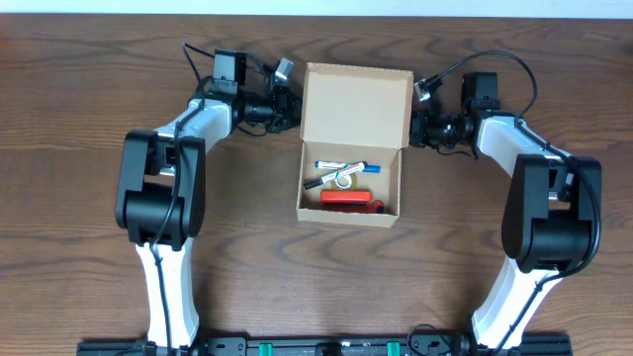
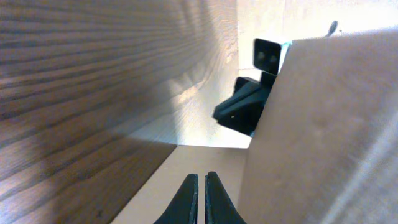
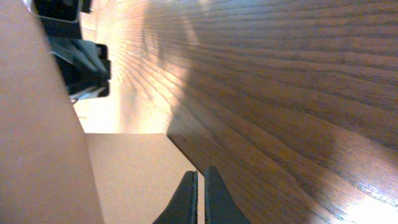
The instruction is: Pack container
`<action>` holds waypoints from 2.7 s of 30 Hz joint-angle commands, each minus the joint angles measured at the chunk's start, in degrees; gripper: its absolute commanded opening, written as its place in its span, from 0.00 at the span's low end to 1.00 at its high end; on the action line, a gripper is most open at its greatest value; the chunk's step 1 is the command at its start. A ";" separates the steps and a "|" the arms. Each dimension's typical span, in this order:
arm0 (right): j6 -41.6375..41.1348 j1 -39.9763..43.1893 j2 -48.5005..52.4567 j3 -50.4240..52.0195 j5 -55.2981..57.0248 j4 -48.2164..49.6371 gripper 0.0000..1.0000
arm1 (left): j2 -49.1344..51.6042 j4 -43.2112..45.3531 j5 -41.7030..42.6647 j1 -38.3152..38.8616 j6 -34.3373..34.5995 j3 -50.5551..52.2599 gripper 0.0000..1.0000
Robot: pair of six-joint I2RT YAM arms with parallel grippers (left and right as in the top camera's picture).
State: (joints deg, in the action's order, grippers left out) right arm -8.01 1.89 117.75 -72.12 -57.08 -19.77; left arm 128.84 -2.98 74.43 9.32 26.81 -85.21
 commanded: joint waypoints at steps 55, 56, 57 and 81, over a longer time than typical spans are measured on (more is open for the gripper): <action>9.16 -5.44 -9.01 -22.91 52.68 -29.05 0.16 | -29.20 -53.59 -75.38 -1.77 -27.08 3.19 0.95; 7.48 -6.58 -10.49 -22.91 54.82 -29.70 0.13 | -30.51 -52.33 -75.49 -1.81 -26.67 4.96 0.95; 6.56 -7.61 -11.69 -22.91 56.02 -30.16 0.13 | -32.35 -50.75 -75.49 -1.81 -26.38 7.39 0.95; -34.51 -41.03 -24.04 -12.59 66.86 -42.99 0.12 | -60.72 -45.86 -81.92 -1.81 -19.93 28.59 0.95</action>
State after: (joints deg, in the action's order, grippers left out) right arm -37.41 -38.17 93.82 -87.26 8.99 -62.76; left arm 68.14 -48.40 -6.44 7.55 6.22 -56.90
